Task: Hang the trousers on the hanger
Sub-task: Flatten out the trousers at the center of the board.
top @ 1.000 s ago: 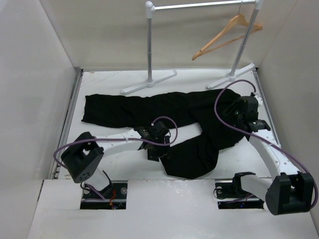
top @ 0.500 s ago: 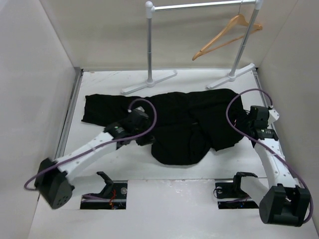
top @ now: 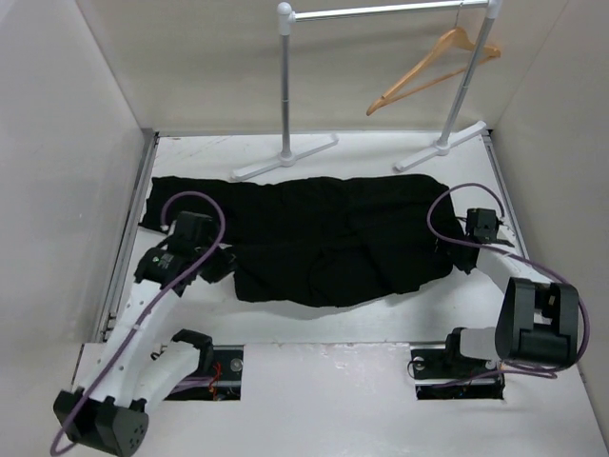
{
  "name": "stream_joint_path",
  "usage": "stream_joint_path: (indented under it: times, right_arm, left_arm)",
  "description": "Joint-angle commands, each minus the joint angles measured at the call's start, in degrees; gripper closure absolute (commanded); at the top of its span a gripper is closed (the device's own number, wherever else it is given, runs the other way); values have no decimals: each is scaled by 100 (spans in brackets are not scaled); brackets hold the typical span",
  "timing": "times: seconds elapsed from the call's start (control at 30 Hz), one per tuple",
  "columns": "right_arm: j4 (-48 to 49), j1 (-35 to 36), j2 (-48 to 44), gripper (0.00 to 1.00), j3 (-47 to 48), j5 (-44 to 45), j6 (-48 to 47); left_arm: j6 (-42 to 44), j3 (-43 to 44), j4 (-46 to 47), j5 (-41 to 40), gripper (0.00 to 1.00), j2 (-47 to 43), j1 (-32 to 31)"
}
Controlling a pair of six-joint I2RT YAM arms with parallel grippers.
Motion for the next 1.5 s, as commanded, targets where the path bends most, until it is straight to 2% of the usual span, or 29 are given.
stream_joint_path:
  times: [0.0,0.07,0.17,0.37,0.6,0.67,0.77,0.9,0.97,1.07,1.13,1.27,1.47]
  right_arm:
    - [735,-92,152,89,272,30,410]
    - [753,-109,127,94,281,83,516]
    - [692,-180,-189,97,264,118,692]
    - [200,-268,-822,96,211,206,745]
    - [120,-408,-1043,93,-17,259,842]
    - [155,-347,-1060,91,-167,302,894]
    - [164,-286,-1218,85,-299,355,947]
    - [50,-285,-1534,70,-518,312,939]
    - [15,-311,-1666,64,-580,276,939]
    - [-73,-312,-1693,55,-449,285,886]
    - [-134,-294,-1754,49,-274,268,868]
    - [-372,-128,-2184,42,26,311,763]
    - [-486,74,-2422,41,44,233,570]
  left_arm:
    - [251,601,-1172,-231,97,-392,971]
    - [602,838,-1498,-388,97,-454,1797]
    - [972,1050,-1675,-730,98,-393,2932]
    - [999,1524,-1895,-2303,98,414,3478]
    - [1675,2412,-1694,-4202,96,1873,4199]
    - [1825,2526,-1449,-4213,92,2339,4498]
    - [2089,2484,-1210,-3932,80,2867,4771]
    - [2019,1668,-1053,-4002,69,2764,4807]
    - [2036,1350,-824,-3914,62,2728,5034]
    - [2001,1480,-639,-3475,54,2859,5194]
    - [1975,1691,-533,-3325,50,2842,4888]
    - [2027,1798,-594,-3412,47,2527,4175]
    - [2001,1385,-577,-3245,54,2244,4218]
